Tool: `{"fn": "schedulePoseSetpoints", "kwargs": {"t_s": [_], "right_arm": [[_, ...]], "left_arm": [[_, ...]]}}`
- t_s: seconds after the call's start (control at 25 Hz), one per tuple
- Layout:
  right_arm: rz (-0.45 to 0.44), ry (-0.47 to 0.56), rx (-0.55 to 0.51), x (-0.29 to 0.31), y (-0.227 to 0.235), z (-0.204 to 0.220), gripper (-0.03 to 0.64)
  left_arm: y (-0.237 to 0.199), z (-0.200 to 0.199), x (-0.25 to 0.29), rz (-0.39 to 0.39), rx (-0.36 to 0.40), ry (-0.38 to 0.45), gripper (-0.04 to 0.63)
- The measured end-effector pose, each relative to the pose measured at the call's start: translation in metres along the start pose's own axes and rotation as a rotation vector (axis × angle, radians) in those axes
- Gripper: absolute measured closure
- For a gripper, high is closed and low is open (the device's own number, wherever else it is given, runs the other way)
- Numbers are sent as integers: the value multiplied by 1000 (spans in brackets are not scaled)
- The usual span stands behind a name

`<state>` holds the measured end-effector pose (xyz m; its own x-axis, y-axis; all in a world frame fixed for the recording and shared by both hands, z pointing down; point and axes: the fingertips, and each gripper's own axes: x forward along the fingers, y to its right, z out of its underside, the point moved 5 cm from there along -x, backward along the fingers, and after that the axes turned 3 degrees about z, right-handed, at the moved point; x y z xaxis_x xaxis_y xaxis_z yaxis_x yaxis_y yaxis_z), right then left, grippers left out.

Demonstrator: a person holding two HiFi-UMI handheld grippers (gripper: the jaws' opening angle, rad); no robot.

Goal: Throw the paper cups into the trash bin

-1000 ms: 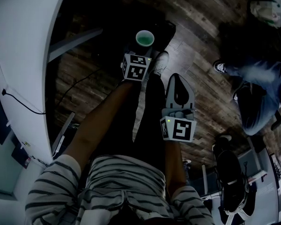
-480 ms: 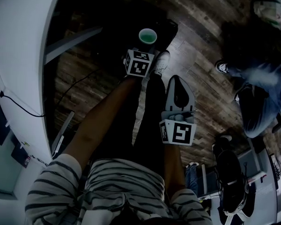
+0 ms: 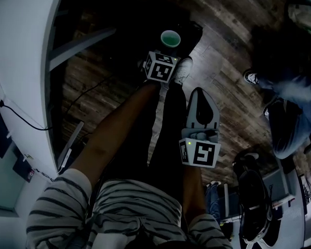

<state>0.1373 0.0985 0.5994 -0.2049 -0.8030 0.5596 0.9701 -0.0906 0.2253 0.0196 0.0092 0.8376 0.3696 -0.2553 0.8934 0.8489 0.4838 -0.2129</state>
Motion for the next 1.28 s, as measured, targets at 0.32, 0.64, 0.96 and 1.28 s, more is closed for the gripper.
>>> {"fn": "schedulePoseSetpoints", "kwargs": {"t_s": [0.32,0.64,0.96,1.28], "right_arm": [[3,-18,25,0,0,13,606],[-12,-24,26,0,-1,18,606],[-21,-39,33,5,-1,22,606],[-17,-55,36,11,3,26,606]], "left_arm": [[-7,2,17,11,-48,-35,316],[-6,4,31,6,-40,-40,316],[-6,2,41,15,-38,-54,316],[-16,3,52,7,-64,-65,316]]}}
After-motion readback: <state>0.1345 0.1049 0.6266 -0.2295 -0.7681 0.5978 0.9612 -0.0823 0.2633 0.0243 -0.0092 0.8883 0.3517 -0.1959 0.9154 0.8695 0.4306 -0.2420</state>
